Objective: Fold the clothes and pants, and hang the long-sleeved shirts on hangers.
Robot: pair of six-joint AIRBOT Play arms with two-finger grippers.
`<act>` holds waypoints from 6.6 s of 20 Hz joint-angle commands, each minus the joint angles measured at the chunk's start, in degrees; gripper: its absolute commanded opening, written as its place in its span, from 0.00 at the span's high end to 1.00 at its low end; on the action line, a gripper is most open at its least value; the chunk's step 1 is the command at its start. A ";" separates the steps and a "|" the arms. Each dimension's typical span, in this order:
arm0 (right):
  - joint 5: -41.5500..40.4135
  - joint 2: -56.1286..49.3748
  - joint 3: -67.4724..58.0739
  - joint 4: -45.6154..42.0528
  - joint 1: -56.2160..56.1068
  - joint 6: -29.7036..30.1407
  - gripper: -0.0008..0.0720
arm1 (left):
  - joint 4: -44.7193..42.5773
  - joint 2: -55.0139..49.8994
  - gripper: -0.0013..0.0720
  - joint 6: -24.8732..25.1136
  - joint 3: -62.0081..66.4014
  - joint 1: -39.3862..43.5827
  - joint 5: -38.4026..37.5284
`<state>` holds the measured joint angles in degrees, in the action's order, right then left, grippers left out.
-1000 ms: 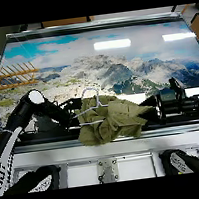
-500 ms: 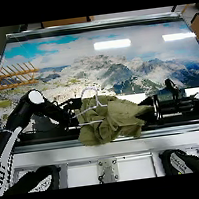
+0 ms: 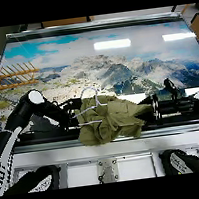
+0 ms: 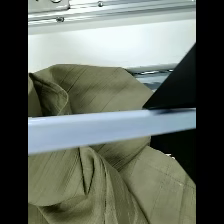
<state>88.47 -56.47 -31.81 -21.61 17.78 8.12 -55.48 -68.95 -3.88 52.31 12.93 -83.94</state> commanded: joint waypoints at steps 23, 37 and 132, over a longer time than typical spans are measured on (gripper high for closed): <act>0.44 0.02 0.02 0.00 -0.07 0.28 0.97 | -0.46 0.00 0.58 -2.89 -0.02 -2.27 -0.04; 0.24 0.02 0.02 0.00 -0.07 0.02 0.97 | -0.22 7.72 0.36 -25.03 -0.02 -16.83 7.80; -15.17 22.47 -2.69 21.51 -14.80 -24.02 0.98 | -12.37 -0.42 0.97 -78.16 53.51 3.65 4.48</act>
<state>74.19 -33.98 -36.42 -6.28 4.62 -20.29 -67.07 -69.17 -81.45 105.14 15.94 -78.70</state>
